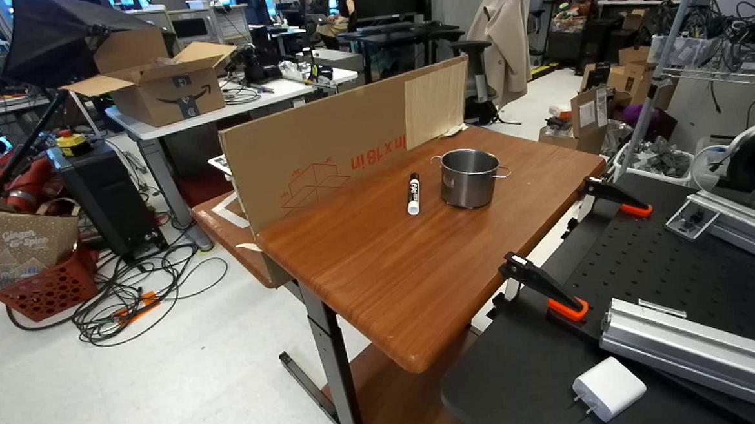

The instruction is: Pick up the marker and put it in the bowl

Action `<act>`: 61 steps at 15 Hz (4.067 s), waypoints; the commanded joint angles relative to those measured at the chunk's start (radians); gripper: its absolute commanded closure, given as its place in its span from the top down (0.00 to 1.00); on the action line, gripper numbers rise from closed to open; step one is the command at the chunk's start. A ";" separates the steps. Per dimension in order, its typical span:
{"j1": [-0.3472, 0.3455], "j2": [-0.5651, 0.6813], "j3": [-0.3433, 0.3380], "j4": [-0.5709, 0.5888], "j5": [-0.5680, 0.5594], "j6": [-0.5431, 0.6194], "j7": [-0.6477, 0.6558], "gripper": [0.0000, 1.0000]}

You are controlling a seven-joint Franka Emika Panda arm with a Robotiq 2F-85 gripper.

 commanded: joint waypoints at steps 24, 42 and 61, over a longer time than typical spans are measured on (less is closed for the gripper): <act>0.010 0.545 -0.025 0.287 0.212 0.524 0.338 1.00; 0.070 1.008 -0.108 0.488 0.197 0.789 0.461 1.00; 0.183 1.337 -0.182 0.598 0.171 0.917 0.593 1.00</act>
